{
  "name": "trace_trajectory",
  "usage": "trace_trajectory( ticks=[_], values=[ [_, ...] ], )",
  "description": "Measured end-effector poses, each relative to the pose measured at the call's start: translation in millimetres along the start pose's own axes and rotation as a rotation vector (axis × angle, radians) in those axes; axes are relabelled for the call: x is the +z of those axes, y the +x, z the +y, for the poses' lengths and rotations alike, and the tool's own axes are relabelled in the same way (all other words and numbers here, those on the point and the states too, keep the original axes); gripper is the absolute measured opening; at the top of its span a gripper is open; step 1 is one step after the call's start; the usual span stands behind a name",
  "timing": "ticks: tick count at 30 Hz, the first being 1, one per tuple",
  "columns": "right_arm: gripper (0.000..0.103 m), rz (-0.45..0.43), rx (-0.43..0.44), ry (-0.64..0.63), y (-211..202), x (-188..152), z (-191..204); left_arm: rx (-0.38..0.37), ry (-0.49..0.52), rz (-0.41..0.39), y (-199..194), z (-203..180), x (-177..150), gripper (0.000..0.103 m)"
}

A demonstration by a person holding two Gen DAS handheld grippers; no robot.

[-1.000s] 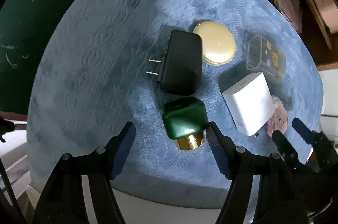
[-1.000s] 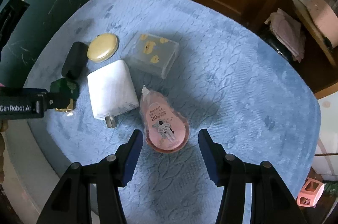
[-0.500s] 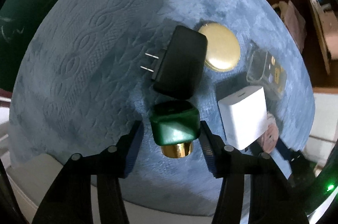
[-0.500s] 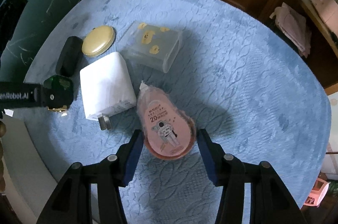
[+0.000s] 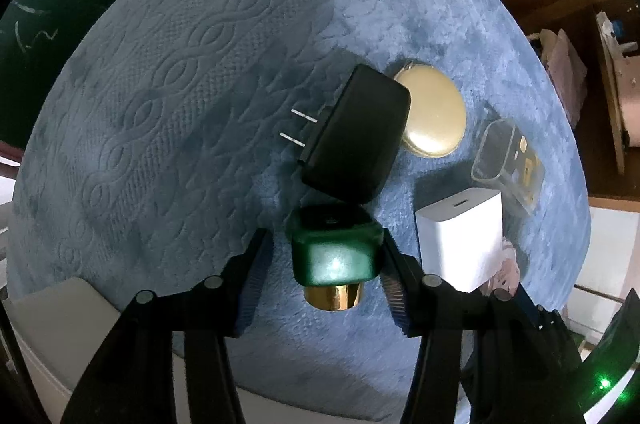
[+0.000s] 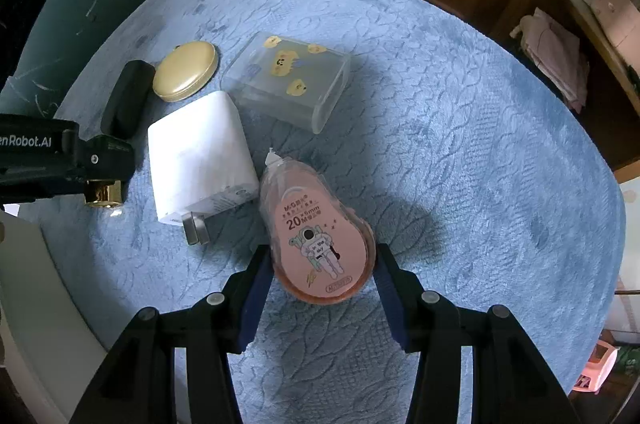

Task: Organize rigid objects
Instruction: 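Grasp the green-capped gold bottle with the left gripper while the right grasps the pink correction tape, then carry bottle and pink tape into the white tray and open both grippers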

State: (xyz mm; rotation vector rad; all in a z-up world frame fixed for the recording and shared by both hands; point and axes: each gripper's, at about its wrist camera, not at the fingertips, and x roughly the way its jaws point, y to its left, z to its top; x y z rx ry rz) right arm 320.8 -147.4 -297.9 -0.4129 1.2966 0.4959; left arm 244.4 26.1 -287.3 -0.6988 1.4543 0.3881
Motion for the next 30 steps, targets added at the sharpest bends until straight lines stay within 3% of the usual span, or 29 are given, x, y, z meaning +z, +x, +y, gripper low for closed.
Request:
trace_trajectory(
  ticks=[12, 21, 30],
  values=[
    [0.05, -0.026, -0.004, 0.049, -8.4, -14.4, 4.3, -0.009, 0.085, -0.002, -11.1, -8.4, -7.4, 0.045],
    [0.05, -0.068, 0.019, 0.116, -36.5, -32.0, 7.4, -0.056, 0.281, -0.031, -67.8, -18.2, -24.7, 0.045],
    [0.05, -0.152, 0.02, 0.176, -93.6, -52.6, 18.8, -0.084, 0.482, -0.081, -125.7, -11.8, -56.1, 0.045]
  ],
)
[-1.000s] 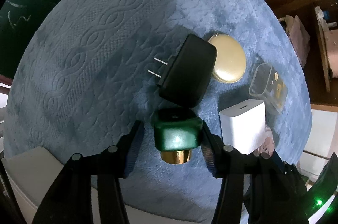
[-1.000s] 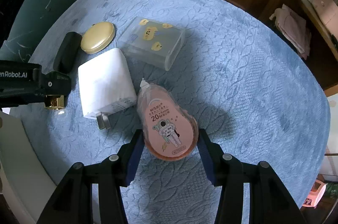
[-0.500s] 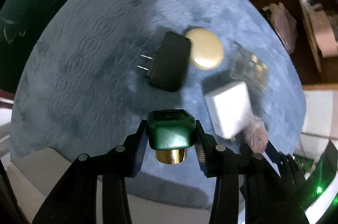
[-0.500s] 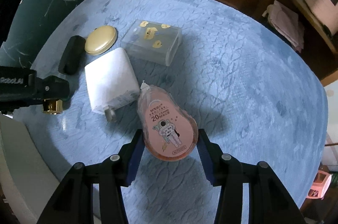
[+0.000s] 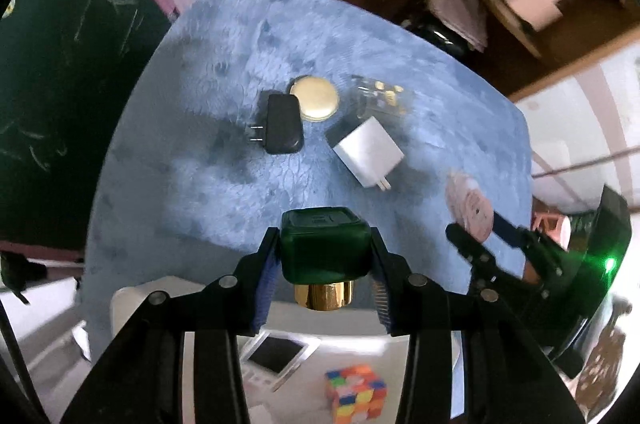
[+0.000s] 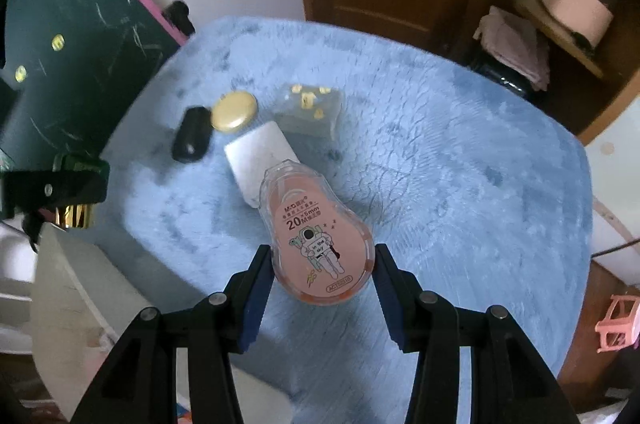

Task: Organize rigid objects
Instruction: 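Carry bottle and pink tape into the white tray and open both grippers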

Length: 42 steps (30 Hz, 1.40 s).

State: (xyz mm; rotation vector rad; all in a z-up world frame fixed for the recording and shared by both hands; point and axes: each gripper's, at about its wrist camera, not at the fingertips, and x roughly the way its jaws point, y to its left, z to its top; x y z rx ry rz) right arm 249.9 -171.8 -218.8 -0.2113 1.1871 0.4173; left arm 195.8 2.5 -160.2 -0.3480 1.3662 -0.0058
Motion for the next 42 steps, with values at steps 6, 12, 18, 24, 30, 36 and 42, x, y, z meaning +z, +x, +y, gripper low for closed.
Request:
trace_trajectory(
  ticks=[6, 12, 18, 24, 30, 36, 42],
  values=[
    [0.05, -0.074, 0.008, 0.054, -49.5, -12.5, 11.2, -0.012, 0.11, -0.03, -35.2, 4.6, -19.6, 0.045],
    [0.05, -0.155, 0.006, 0.083, -102.2, -33.8, 35.6, -0.014, 0.228, -0.077, -71.4, 13.9, -45.4, 0.045],
    [0.05, -0.209, 0.026, 0.115, -141.6, -61.2, 65.1, 0.01, 0.345, -0.078, -83.6, 28.2, -75.5, 0.045],
    [0.05, -0.211, 0.059, 0.172, -151.6, -96.7, 97.1, 0.045, 0.433, -0.004, -64.7, 49.0, -115.1, 0.045],
    [0.05, -0.142, 0.125, 0.239, -127.4, -129.7, 123.1, 0.069, 0.471, 0.105, -33.6, 68.5, -148.1, 0.045],
    [0.05, -0.054, 0.159, 0.263, -95.5, -157.4, 153.4, 0.108, 0.512, 0.185, -2.7, 82.4, -176.1, 0.045],
    [0.05, 0.029, 0.153, 0.275, -65.8, -175.4, 174.9, 0.123, 0.523, 0.221, 21.3, 90.2, -191.0, 0.045]
  ],
)
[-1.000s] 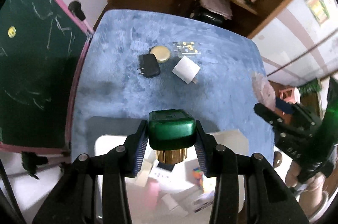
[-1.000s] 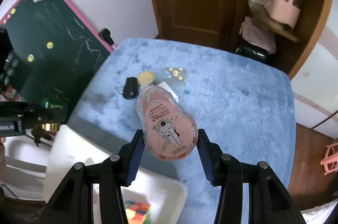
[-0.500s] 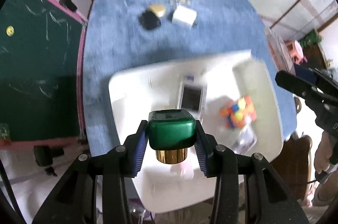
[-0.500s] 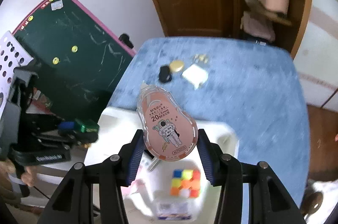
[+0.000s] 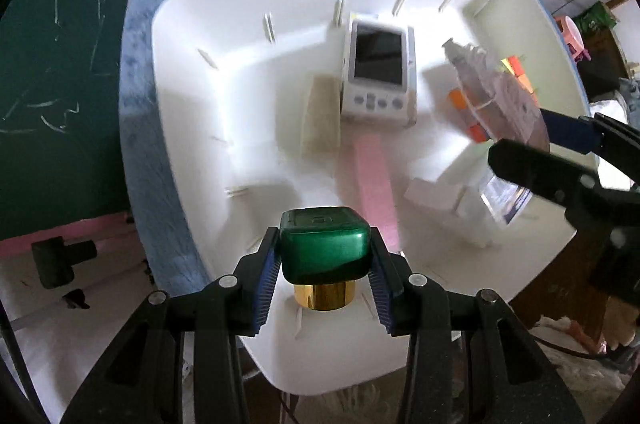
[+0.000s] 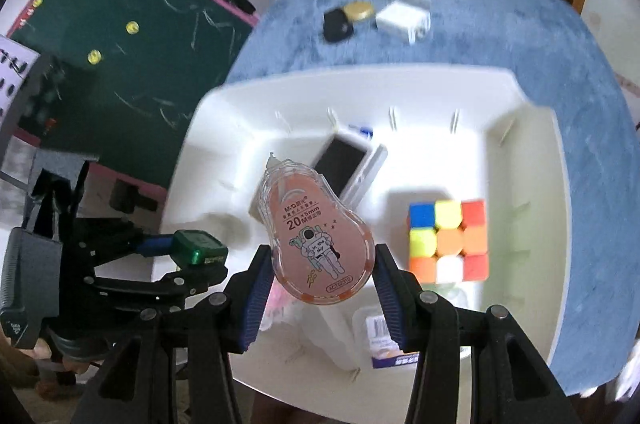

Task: Organize rigid objects
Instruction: 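Carry bottle and pink tape into the white tray and open both grippers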

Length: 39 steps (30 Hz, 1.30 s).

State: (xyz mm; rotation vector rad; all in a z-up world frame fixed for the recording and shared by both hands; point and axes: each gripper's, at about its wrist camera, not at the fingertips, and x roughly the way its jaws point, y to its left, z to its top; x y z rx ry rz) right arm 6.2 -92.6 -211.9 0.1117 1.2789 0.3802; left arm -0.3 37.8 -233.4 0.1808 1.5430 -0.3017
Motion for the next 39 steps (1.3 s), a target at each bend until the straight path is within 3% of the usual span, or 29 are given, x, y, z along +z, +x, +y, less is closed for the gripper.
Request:
trace_trajectory(
  ticks=[8, 14, 19, 25, 32, 39],
  values=[
    [0.05, 0.064, -0.051, -0.007, 23.2, -12.4, 1.6, 0.012, 0.061, 0.0, 14.2, -15.5, -8.3, 0.045],
    [0.051, 0.088, -0.081, -0.006, 34.8, -15.1, -2.1, 0.091, 0.148, -0.021, 23.0, -36.2, -8.0, 0.045],
    [0.051, 0.078, -0.117, -0.031, 31.4, -16.9, -2.8, 0.106, 0.162, -0.025, 25.0, -47.7, -10.5, 0.045],
    [0.051, 0.048, -0.141, -0.071, 15.3, -21.0, 0.5, 0.131, 0.175, -0.055, 15.6, -58.6, -12.5, 0.065],
    [0.051, -0.002, -0.134, -0.057, -5.7, -12.9, -2.2, 0.164, 0.2, -0.11, -4.1, -72.6, -15.0, 0.068],
    [0.051, -0.041, -0.134, -0.043, -24.4, -4.7, -4.3, 0.165, 0.21, -0.14, -31.2, -58.8, -15.8, 0.072]
  ],
)
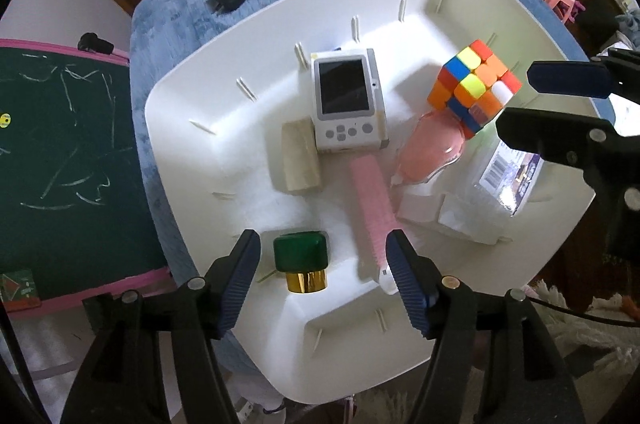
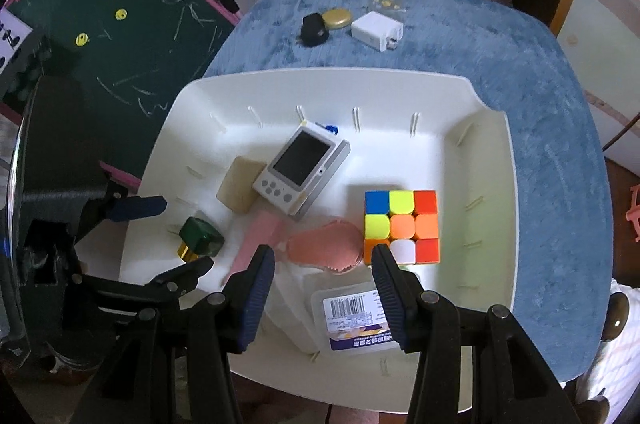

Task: Organize rigid objects
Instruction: 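Carry bottle and pink tape into the white tray and open both grippers, then lift both tools out of the tray and move them over the table items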

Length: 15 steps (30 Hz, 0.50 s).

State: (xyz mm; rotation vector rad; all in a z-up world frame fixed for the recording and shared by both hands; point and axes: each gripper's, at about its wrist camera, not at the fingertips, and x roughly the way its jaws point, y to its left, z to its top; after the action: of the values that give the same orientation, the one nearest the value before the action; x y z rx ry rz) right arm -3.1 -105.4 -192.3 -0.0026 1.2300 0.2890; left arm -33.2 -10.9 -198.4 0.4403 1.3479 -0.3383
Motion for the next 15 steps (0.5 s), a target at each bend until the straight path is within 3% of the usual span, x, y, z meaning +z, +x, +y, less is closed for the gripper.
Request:
trace_trajectory(
  ticks=[2, 11, 15],
  values=[
    [0.051, -0.006, 0.001, 0.003, -4.8, 1.1, -0.4, -0.002, 0.0, -0.012, -6.9, 3.8, 3.2, 0.076],
    [0.051, -0.053, -0.013, 0.006, -30.8, 8.5, 2.4, 0.003, -0.016, -0.113, -38.4, 38.6, 19.9, 0.076],
    [0.052, -0.089, -0.019, 0.012, -47.9, 16.0, 3.9, 0.008, -0.03, -0.164, -56.1, 56.0, 28.6, 0.085]
  ],
)
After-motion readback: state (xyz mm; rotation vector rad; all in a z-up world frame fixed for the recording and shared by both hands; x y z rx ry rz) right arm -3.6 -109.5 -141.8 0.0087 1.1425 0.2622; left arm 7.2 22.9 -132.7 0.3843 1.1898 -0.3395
